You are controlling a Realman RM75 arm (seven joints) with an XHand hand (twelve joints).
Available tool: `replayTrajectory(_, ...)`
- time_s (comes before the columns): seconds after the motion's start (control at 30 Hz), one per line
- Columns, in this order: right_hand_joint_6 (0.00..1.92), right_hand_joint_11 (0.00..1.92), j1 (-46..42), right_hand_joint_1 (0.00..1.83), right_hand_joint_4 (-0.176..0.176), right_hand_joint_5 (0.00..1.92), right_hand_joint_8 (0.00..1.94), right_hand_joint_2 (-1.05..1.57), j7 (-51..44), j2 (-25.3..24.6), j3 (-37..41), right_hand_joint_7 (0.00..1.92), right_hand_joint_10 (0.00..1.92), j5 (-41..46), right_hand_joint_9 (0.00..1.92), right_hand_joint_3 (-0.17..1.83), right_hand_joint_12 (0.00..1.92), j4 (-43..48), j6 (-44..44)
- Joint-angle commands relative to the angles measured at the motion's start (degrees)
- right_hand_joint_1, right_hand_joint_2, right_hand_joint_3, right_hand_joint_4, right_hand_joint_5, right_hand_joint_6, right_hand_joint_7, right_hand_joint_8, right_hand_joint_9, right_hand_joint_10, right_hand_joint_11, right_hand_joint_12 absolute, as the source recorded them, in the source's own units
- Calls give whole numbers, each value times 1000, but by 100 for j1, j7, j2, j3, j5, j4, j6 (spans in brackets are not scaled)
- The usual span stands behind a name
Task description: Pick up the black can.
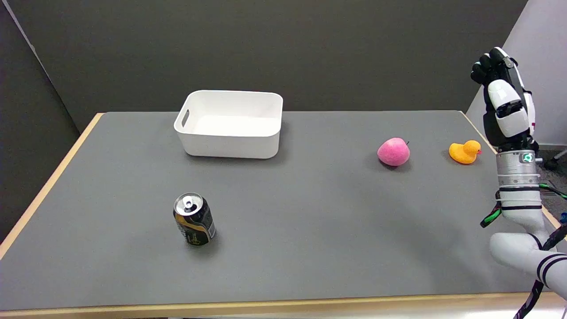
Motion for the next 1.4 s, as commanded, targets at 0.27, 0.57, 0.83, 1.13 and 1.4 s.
replayTrajectory(0.27,418,-1,35,502,-17,169,361,707,77,180,-85,253,710,-1024,175,995,1063,328,-547)
replayTrajectory(0.57,419,-1,280,503,-16,168,364,695,536,237,-553,249,705,-2706,167,994,1056,1331,-1328)
replayTrajectory(0.83,421,-1,875,507,-18,166,364,691,536,125,-1795,242,698,-3137,155,995,1042,2191,-2058)
replayTrajectory(1.13,424,-1,1261,518,-21,164,365,690,489,-556,-2687,236,690,-3309,140,1001,1023,2979,-3133)
replayTrajectory(1.4,427,-1,1306,532,-21,164,367,682,489,-1105,-2990,234,688,-3640,138,1001,1013,3125,-3848)
